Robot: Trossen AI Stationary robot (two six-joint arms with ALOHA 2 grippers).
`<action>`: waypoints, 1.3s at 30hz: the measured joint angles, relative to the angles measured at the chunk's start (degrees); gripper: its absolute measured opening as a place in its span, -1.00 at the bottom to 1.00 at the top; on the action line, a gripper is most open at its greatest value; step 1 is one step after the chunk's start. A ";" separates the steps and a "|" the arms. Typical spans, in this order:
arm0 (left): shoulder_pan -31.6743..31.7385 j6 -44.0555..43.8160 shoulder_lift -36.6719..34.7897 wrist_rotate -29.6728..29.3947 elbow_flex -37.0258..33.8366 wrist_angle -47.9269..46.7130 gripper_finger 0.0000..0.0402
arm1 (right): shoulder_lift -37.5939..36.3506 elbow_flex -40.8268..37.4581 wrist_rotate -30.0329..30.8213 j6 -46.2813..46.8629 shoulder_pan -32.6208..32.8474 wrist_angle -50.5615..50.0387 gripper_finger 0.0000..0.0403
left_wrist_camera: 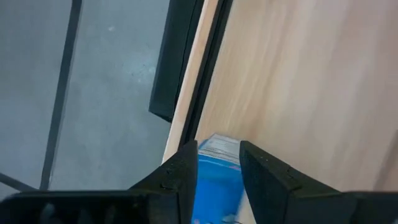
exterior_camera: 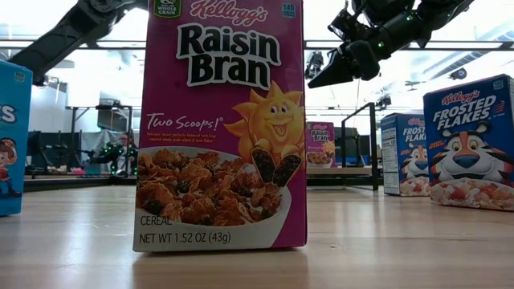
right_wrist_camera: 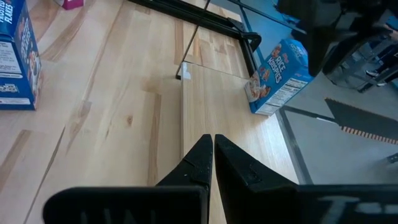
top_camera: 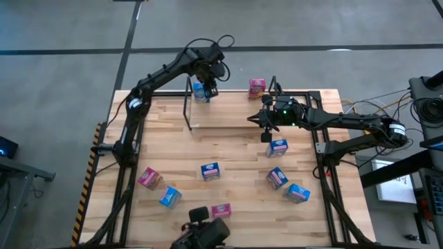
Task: Stack cereal on shelf
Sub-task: Put the top blue cereal box on the shelf, then put the top dark blue cereal box on the shelf
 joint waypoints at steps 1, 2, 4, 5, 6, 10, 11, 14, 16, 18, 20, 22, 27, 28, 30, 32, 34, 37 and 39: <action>-0.36 -0.27 -0.43 0.81 0.00 0.01 -0.49 | 0.00 0.00 -0.01 0.21 0.00 0.00 -0.96; -0.63 -0.50 -1.01 2.26 -0.02 -0.02 -0.49 | 0.00 0.00 0.00 0.43 0.00 0.00 -0.96; -1.44 -1.41 -2.38 6.48 -0.04 -0.07 -0.49 | 0.00 0.00 0.00 1.02 0.00 0.00 -0.96; -1.95 -1.95 -3.18 8.76 -0.04 -0.06 -0.49 | 0.00 0.00 0.00 1.33 0.00 0.00 -0.96; -2.54 -2.68 -3.95 10.75 -0.04 -0.07 -0.49 | 0.00 0.00 0.02 1.61 0.00 0.00 -0.96; -5.26 -4.60 -6.53 14.89 -0.04 -0.66 -0.50 | 0.00 0.00 0.00 2.97 0.00 0.00 -0.96; -6.07 -4.99 -7.14 14.86 -0.04 -0.66 -0.51 | -0.02 0.00 0.01 3.34 0.02 0.00 -0.96; -8.85 -5.78 -9.06 14.90 -0.04 -1.11 -0.56 | -0.02 0.00 0.00 4.64 0.02 0.00 -0.96; -10.84 -6.16 -10.23 14.90 -0.16 -1.47 -0.59 | -0.02 0.00 0.00 5.68 0.04 0.00 -0.96; -12.78 -6.34 -11.62 14.90 -1.17 -1.39 -0.61 | -0.07 0.00 -0.02 6.62 0.06 -0.03 -0.96; -14.54 -6.35 -13.60 14.89 -3.49 -0.57 -0.62 | -0.10 0.00 0.03 7.87 0.38 -0.13 -0.96; -16.03 -6.84 -16.27 14.88 -7.70 1.51 -0.62 | -0.32 0.00 0.02 8.95 0.89 -0.55 -0.96; -19.11 -11.04 -25.82 14.75 -24.96 13.11 -0.62 | -1.49 0.00 -0.02 10.56 3.56 -0.57 -0.96; -19.75 -11.88 -28.01 14.71 -28.66 16.05 -0.62 | -1.81 0.00 -0.02 11.32 4.15 -0.66 -0.96; -21.03 -13.51 -32.37 14.47 -35.75 21.50 -0.62 | -2.51 0.16 0.00 13.79 5.37 -1.70 -0.96; -22.07 -14.97 -36.21 14.30 -42.04 27.30 -0.62 | -2.71 1.48 0.02 17.13 6.34 -5.99 -0.96; -22.88 -16.35 -39.71 14.27 -47.52 32.33 -0.62 | -2.62 3.78 0.07 20.21 6.84 -12.24 -0.96; -23.82 -18.22 -44.58 14.20 -54.12 38.93 -0.62 | -1.66 7.62 0.16 22.65 7.20 -21.61 -0.96; -24.30 -19.19 -47.36 14.17 -57.80 42.74 -0.62 | -0.84 10.33 0.13 23.29 7.19 -28.33 -0.96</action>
